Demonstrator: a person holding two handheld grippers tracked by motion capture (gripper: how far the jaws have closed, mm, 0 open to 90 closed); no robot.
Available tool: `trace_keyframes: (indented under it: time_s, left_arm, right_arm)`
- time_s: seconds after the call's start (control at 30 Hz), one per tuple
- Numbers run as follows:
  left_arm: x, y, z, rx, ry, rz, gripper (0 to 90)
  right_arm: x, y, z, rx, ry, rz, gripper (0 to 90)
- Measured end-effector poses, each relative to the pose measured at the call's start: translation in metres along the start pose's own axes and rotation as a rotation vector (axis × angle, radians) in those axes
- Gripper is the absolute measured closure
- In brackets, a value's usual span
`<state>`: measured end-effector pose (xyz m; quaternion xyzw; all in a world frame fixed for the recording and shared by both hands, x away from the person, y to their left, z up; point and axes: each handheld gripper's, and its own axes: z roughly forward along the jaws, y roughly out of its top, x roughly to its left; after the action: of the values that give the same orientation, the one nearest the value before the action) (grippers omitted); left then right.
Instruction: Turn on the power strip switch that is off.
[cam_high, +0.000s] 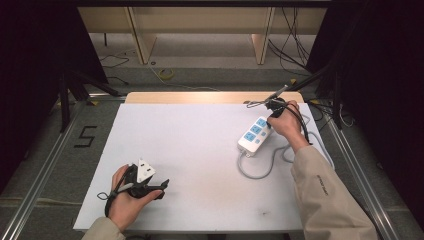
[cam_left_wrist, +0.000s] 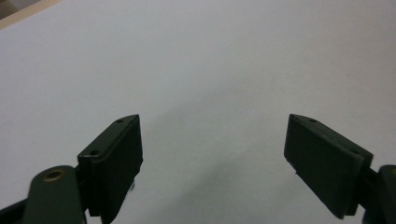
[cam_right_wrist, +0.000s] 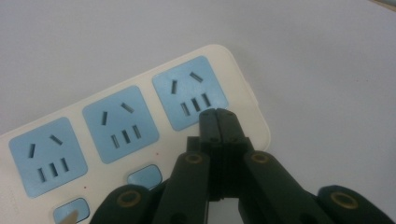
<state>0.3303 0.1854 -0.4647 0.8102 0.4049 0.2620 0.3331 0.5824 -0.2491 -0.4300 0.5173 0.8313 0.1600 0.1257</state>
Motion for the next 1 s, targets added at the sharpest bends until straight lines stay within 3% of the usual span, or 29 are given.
trace_keyframes:
  time_s: [0.6, 1.0]
  left_arm:
    - [-0.002, 0.0, 0.001, 0.002, 0.0, 0.003, 19.1]
    - [-0.002, 0.0, 0.0, 0.002, 0.002, 0.001, 19.1]
  right_arm:
    - [0.003, -0.007, -0.018, -0.031, 0.05, 0.007, 90.0]
    - [0.007, -0.02, -0.031, -0.04, 0.081, -0.021, 90.0]
